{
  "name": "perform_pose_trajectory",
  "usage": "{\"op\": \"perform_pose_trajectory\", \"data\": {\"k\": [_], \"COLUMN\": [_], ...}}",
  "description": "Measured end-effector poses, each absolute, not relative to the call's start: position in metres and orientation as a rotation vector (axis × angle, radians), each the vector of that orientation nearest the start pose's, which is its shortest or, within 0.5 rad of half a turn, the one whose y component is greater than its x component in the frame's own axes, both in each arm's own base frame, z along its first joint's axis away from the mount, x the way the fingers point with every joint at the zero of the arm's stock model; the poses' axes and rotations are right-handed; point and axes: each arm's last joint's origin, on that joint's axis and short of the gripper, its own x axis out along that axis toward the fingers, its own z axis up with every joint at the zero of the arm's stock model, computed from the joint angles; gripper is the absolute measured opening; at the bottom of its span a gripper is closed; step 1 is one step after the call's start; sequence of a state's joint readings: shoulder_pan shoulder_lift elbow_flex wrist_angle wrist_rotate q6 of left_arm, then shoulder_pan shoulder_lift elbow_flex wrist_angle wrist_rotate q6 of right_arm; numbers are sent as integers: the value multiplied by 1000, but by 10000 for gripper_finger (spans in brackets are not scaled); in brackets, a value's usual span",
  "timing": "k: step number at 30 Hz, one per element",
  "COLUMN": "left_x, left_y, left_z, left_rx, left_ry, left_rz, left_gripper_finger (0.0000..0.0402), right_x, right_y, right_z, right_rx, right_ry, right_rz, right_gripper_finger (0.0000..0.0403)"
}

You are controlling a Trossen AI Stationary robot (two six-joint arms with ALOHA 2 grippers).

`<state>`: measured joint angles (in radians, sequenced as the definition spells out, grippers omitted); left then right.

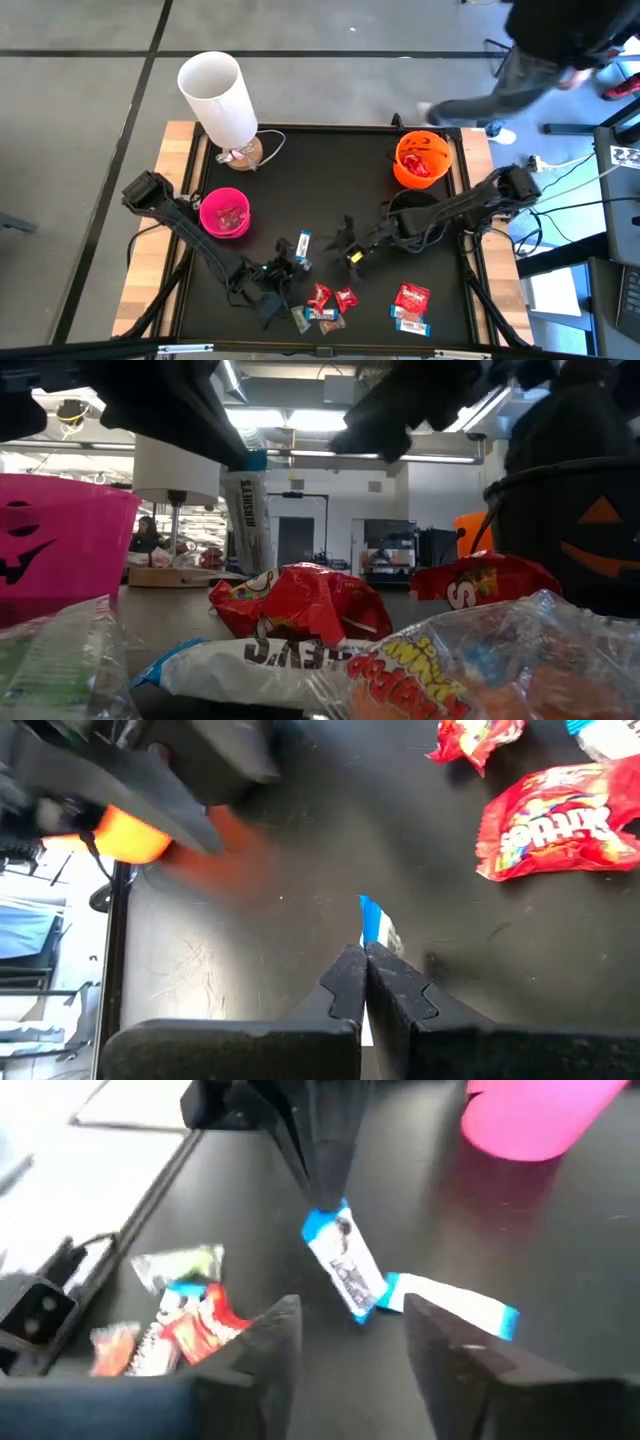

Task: Sort candy
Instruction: Put the white chocolate into the black bucket

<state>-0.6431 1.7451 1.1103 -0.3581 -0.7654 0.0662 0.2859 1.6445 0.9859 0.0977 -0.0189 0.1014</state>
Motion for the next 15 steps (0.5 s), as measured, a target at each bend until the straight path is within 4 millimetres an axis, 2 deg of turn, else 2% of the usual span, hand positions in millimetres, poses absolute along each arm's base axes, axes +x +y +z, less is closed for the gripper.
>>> {"op": "perform_pose_trajectory", "data": {"k": [9, 12, 15], "left_x": [292, 292, 292], "left_y": [-189, -187, -187], "left_z": [192, 192, 192], "left_rx": [709, 704, 703], "left_ry": [770, 772, 770], "left_rz": [99, 105, 108], "left_gripper_finger": [0, 0, 0], "right_x": [368, 373, 377], "right_y": [109, 111, 112], "right_z": [159, 147, 140], "right_rx": [147, 174, 178], "right_ry": [539, 527, 491], "right_rz": [289, 287, 281], "right_gripper_finger": [309, 332, 338]}}
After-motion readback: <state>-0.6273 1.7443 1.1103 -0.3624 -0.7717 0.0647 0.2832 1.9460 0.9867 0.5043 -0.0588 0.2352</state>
